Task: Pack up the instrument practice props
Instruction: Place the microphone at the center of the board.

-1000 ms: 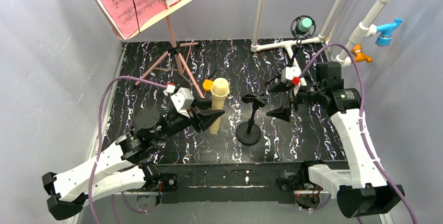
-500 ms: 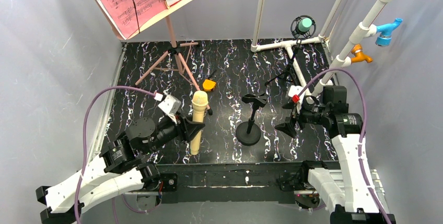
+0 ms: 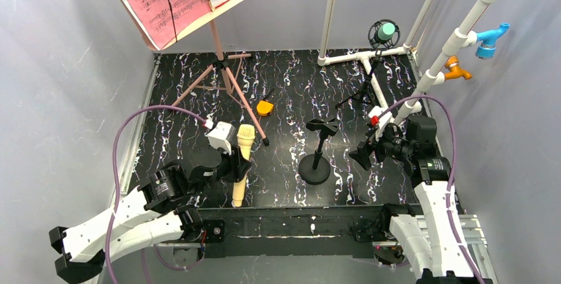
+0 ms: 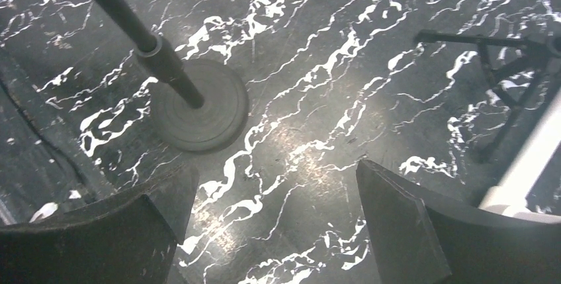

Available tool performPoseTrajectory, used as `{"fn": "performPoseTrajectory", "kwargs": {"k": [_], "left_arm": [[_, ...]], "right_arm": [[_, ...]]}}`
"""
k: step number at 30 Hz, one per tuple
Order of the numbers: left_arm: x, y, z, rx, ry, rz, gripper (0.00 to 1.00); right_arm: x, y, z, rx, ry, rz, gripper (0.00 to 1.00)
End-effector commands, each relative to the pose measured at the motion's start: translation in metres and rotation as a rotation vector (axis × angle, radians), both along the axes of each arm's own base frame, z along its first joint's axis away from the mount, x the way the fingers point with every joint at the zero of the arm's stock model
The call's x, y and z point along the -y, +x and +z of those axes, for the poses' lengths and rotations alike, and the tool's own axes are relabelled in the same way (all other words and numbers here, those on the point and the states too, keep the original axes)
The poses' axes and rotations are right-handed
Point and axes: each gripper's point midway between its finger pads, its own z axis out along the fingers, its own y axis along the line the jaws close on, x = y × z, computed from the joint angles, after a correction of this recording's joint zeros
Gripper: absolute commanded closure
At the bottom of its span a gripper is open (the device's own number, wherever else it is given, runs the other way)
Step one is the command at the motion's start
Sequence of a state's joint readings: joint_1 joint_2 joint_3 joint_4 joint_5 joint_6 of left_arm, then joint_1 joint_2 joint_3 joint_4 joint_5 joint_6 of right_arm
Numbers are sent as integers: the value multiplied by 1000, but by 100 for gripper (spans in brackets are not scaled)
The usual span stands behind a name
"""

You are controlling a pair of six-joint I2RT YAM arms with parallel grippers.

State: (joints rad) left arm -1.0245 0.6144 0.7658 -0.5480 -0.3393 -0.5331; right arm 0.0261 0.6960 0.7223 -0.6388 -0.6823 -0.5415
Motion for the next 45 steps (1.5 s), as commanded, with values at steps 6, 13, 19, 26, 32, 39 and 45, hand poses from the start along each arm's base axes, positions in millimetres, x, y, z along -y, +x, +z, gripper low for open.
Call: {"fn": "performPoseTrajectory", "kwargs": {"k": [6, 13, 19, 26, 32, 39, 45], "left_arm": [[-17, 7, -9, -49, -24, 172, 100], [-6, 12, -6, -63, -42, 177, 100], [6, 13, -1, -52, -82, 144, 100], [21, 21, 10, 5, -203, 127, 100], [39, 38, 8, -2, -183, 108, 100], [52, 88, -16, -77, -212, 156, 100], [77, 138, -18, -97, -262, 177, 100]], "right_arm": [[34, 35, 13, 152, -53, -252, 2], [41, 38, 18, 191, -59, -302, 2], [39, 37, 18, 193, -53, -292, 2], [35, 35, 16, 185, -45, -268, 2], [31, 36, 14, 175, -40, -249, 2], [31, 35, 13, 175, -41, -245, 2], [28, 35, 4, 135, -45, -228, 2]]}}
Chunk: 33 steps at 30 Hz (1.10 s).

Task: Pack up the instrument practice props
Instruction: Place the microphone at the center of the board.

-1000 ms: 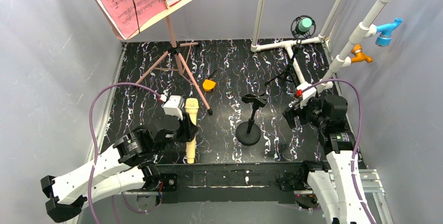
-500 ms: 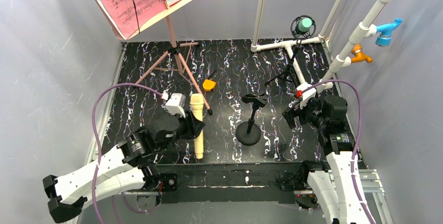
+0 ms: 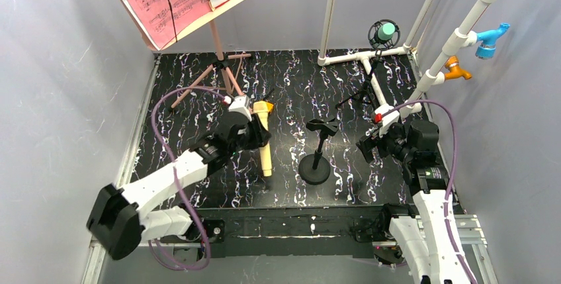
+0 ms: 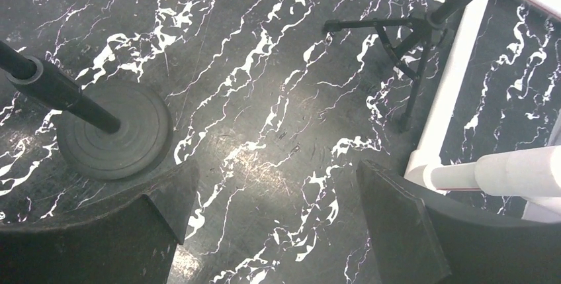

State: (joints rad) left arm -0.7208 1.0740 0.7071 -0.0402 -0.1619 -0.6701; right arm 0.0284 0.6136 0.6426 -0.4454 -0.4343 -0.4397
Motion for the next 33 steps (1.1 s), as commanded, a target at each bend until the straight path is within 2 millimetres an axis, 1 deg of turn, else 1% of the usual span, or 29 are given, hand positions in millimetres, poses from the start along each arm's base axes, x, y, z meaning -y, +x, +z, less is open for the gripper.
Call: {"fn": "performPoseTrajectory", "kwargs": {"k": [1, 3, 6, 9, 11, 12, 13, 14, 15, 17, 18, 20, 21, 24, 28, 29, 31, 33], "left_arm": [[35, 41, 28, 40, -100, -25, 100], [47, 58, 21, -4, -102, -35, 100], [70, 80, 16, -51, -119, -87, 100], [83, 107, 7, -69, -109, -90, 100], [91, 127, 2, -79, -107, -85, 100], [98, 141, 10, -59, -112, -85, 100], [99, 148, -2, -84, -89, -73, 100], [107, 163, 8, -65, -94, -72, 100], [113, 174, 8, -67, -88, -76, 100], [122, 191, 1, -72, -64, -86, 100], [127, 200, -7, -76, -50, -89, 100], [135, 215, -10, -58, -36, -101, 100], [136, 222, -13, -58, -24, -99, 100], [142, 240, -16, -49, -23, -84, 100], [151, 259, -17, -10, -75, -46, 100], [155, 268, -12, 18, -106, -29, 100], [159, 275, -12, 21, -137, -6, 100], [158, 287, -14, 26, -147, 52, 100]], "right_arm": [[-5, 3, -3, -10, 13, 22, 2], [-4, 4, -7, -32, 10, 22, 2], [-3, 5, -14, -63, 8, 19, 2], [-3, 5, -16, -80, 9, 26, 2], [-3, 5, -17, -84, 10, 29, 2], [-3, 5, -17, -85, 10, 33, 2], [-3, 5, -17, -86, 10, 36, 2], [-4, 5, -18, -90, 11, 38, 2], [2, 6, -18, -91, 12, 15, 2], [4, 7, -18, -95, 13, 12, 2], [4, 7, -19, -98, 13, 14, 2], [4, 6, -19, -102, 14, 22, 2], [4, 6, -20, -105, 14, 26, 2], [3, 6, -21, -113, 15, 34, 2], [3, 5, -22, -120, 16, 42, 2], [3, 5, -22, -120, 15, 44, 2], [4, 6, -22, -122, 15, 44, 2], [4, 6, -23, -126, 16, 45, 2]]}}
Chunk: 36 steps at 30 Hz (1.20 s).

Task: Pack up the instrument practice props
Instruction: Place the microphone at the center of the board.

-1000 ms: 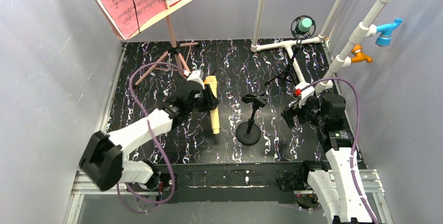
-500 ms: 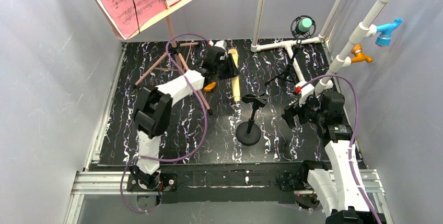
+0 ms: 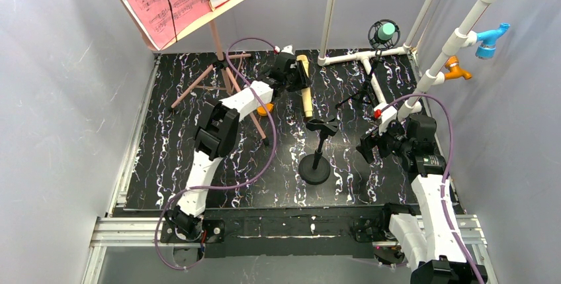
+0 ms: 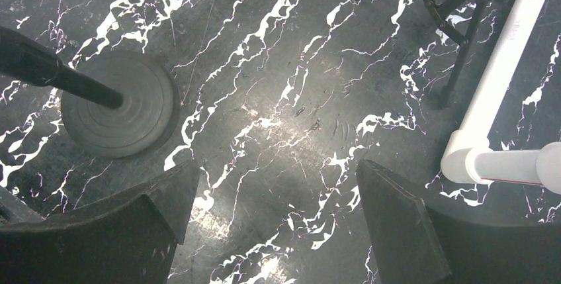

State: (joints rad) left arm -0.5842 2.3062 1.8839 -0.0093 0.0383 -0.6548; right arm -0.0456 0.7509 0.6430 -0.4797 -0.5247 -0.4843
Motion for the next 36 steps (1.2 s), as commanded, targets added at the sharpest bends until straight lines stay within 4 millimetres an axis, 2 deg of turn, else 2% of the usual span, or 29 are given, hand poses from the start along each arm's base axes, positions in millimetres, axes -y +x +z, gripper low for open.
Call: {"fn": "performPoseTrajectory", "kwargs": {"k": [1, 11, 15, 17, 20, 25, 30, 36], "left_arm": [[6, 38, 40, 100, -101, 119, 100], [12, 77, 5, -10, -255, 308, 100], [11, 87, -4, -35, -314, 345, 80], [10, 88, -6, -49, -329, 355, 62], [6, 84, -4, -66, -312, 347, 44], [-4, 66, 22, -46, -294, 325, 21], [-15, 32, 42, -62, -284, 287, 17], [-7, -27, 65, -65, -261, 106, 15]], "right_arm": [[-1, 1, 9, 20, 1, 25, 2], [1, 2, 5, 6, -1, 25, 2], [3, 3, 4, 2, -2, 19, 1], [4, 3, 4, 4, -2, 17, 2], [4, 3, 3, 3, -1, 16, 1], [4, 1, 4, 9, 1, 26, 2], [4, 0, 5, 19, 3, 27, 1], [5, -2, 6, 20, 8, 34, 2]]}}
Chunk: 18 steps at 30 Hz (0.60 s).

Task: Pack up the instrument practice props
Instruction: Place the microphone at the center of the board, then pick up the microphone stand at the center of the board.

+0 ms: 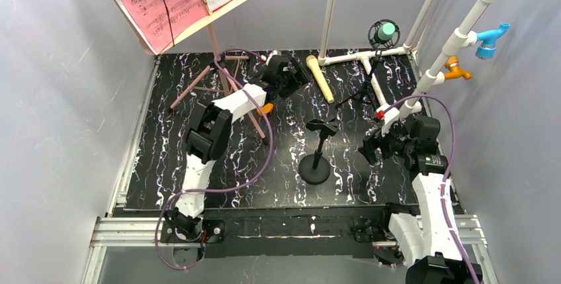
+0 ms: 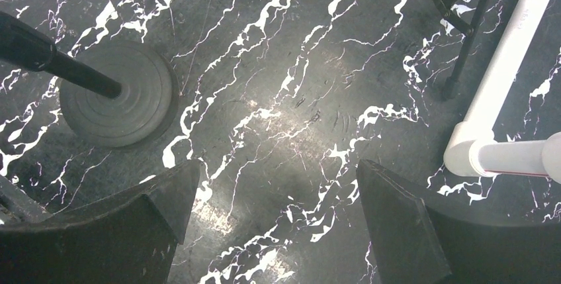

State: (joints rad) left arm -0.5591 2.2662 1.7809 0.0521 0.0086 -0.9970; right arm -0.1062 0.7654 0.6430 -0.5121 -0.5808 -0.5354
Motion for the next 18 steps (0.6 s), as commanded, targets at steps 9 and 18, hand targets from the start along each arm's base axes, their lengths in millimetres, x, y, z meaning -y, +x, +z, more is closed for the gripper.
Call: {"fn": "performPoseTrajectory", "kwargs": {"k": [9, 18], "left_arm": [[-36, -115, 86, 157, 48, -255, 4], [-84, -182, 109, 248, 96, -326, 2]], "right_arm": [[-1, -3, 9, 36, 8, 62, 2], [-14, -21, 7, 24, 45, 204, 2]]}}
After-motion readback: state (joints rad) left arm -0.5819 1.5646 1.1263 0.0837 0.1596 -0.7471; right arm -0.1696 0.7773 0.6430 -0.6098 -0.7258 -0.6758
